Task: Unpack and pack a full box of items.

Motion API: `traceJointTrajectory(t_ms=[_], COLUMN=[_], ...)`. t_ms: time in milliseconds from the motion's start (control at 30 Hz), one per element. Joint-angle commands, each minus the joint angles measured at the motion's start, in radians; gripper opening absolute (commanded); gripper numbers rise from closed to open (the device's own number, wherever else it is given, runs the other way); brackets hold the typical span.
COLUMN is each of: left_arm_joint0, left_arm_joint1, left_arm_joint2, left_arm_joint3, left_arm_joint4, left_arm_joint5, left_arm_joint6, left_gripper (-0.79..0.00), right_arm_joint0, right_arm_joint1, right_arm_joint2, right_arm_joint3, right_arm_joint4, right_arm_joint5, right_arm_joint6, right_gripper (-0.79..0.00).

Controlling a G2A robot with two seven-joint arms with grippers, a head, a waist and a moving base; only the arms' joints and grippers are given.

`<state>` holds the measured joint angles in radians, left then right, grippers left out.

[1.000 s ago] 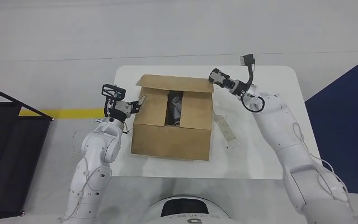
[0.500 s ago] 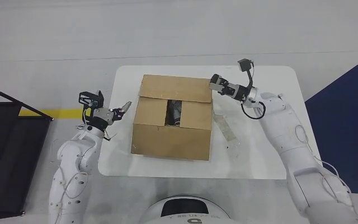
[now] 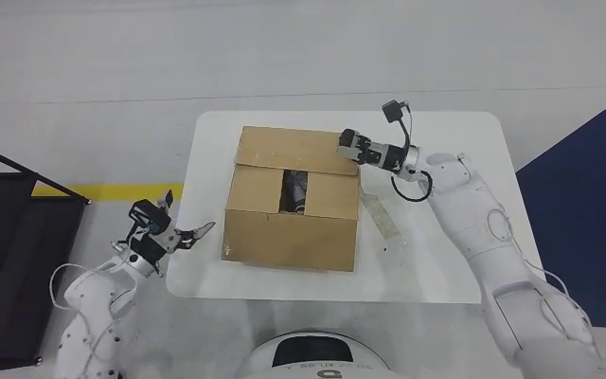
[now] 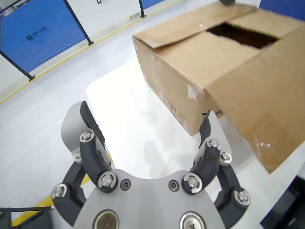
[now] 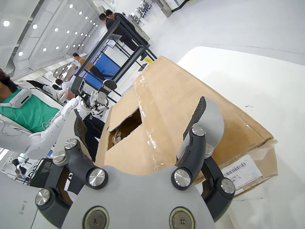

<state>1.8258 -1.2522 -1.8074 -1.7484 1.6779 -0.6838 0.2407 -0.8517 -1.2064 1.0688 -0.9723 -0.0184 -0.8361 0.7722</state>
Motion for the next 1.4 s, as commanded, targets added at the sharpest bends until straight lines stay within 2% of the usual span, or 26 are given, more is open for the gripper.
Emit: traceJointTrajectory(t_ms=[0, 67, 400, 500, 733, 833, 1000, 1167, 1267, 1367], left_arm_joint0=[0.002, -0.001, -0.035, -0.039, -0.047, -0.058, -0.095, -0.141, -0.172, -0.214], left_arm_joint1=[0.002, 0.005, 0.012, 0.017, 0.027, 0.029, 0.025, 0.021, 0.018, 0.014], left_arm_joint2=[0.013, 0.028, 0.077, 0.087, 0.045, 0.044, 0.088, 0.133, 0.152, 0.171], left_arm_joint3=[0.010, 0.018, 0.021, 0.005, -0.019, -0.045, -0.079, -0.075, -0.061, -0.046], left_arm_joint4=[0.040, 0.056, 0.082, 0.066, -0.084, -0.079, -0.112, -0.139, -0.171, -0.175], left_arm_joint5=[0.020, 0.005, 0.055, 0.018, -0.075, -0.034, 0.034, 0.111, 0.160, 0.257], left_arm_joint6=[0.028, 0.042, 0.024, 0.043, 0.069, 0.019, -0.060, -0.143, -0.192, -0.280], left_gripper=[0.000, 0.000, 0.000, 0.000, 0.000, 0.000, 0.000, 0.000, 0.000, 0.000], right_arm_joint0=[0.005, 0.011, 0.015, 0.009, -0.021, -0.044, -0.106, -0.178, -0.214, -0.242], right_arm_joint1=[-0.002, -0.004, -0.004, 0.000, 0.012, 0.018, 0.030, 0.050, 0.061, 0.067], right_arm_joint2=[-0.009, -0.017, -0.023, -0.011, 0.022, 0.055, 0.143, 0.215, 0.247, 0.263], right_arm_joint3=[-0.001, 0.001, 0.025, 0.024, -0.002, -0.022, -0.070, -0.129, -0.158, -0.185], right_arm_joint4=[-0.003, -0.009, -0.017, -0.012, -0.001, 0.043, 0.222, 0.335, 0.336, 0.338], right_arm_joint5=[0.004, 0.008, 0.013, 0.010, 0.002, -0.025, -0.096, -0.153, -0.156, -0.152], right_arm_joint6=[-0.004, -0.005, -0.040, -0.053, -0.079, -0.134, -0.223, -0.207, -0.194, -0.188], right_gripper=[0.000, 0.000, 0.000, 0.000, 0.000, 0.000, 0.000, 0.000, 0.000, 0.000])
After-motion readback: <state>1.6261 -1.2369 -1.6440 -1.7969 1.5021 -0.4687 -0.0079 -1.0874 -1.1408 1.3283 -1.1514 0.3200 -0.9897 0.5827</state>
